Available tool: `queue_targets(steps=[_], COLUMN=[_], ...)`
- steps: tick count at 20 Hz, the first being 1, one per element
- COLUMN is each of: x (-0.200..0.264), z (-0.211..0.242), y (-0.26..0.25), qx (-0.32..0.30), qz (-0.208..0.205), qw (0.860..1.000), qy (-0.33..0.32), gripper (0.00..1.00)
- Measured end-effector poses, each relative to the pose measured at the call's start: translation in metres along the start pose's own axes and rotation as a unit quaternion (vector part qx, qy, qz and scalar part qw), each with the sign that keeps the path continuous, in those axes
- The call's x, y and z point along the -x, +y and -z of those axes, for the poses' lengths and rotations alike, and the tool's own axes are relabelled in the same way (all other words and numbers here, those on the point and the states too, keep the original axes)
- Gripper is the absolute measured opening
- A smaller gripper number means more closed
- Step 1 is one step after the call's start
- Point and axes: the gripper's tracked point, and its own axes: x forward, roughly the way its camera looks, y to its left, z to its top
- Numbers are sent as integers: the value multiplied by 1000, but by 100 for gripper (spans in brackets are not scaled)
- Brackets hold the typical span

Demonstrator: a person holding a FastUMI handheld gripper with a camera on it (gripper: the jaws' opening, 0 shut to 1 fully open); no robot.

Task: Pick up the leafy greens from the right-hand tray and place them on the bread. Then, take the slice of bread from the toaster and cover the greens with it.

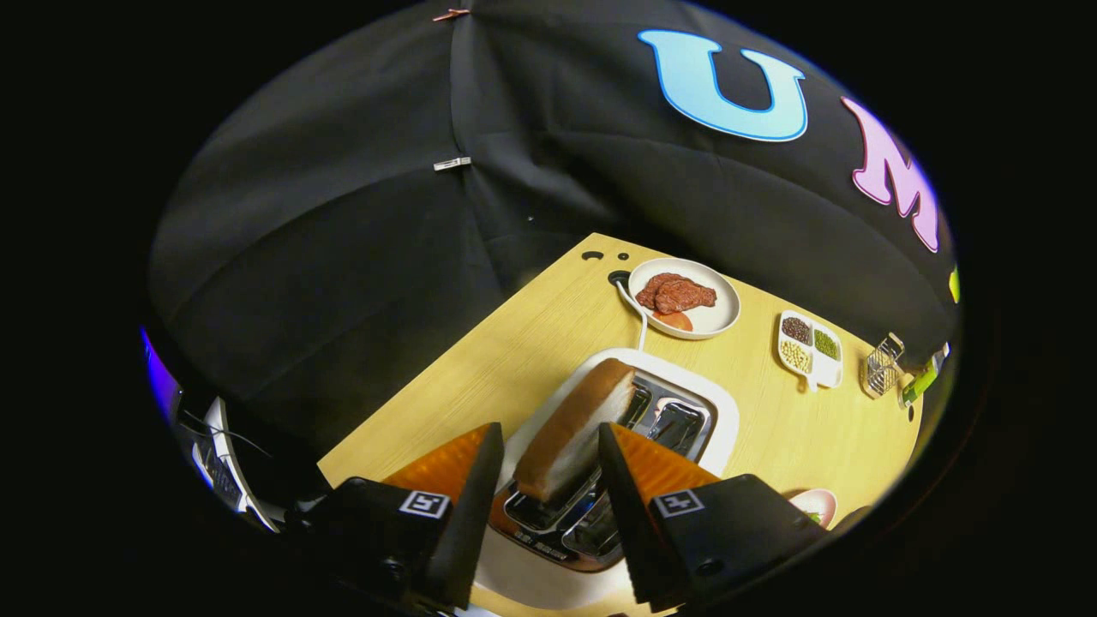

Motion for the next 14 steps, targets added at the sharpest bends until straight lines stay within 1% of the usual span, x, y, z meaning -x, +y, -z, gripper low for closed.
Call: queue_targets(steps=[1, 2, 3, 8, 9, 10, 11, 13, 14], x=[-4, -5, -3, 4, 5, 7, 7, 9, 9], z=[1, 1, 1, 2, 3, 4, 4, 4, 4], y=[-2, -3, -3, -10, -13, -14, -14, -16, -16], qx=[-2, -5, -6, 4, 3, 1, 1, 4, 1], qz=[5, 9, 13, 28, 33, 35, 35, 36, 34], qw=[1000, 1000, 1000, 1000, 999, 999, 999, 999, 999], qy=[-2, -2, -2, 0, 5, 8, 11, 14, 14], gripper=[67, 61, 58, 36, 34, 28, 26, 26, 17])
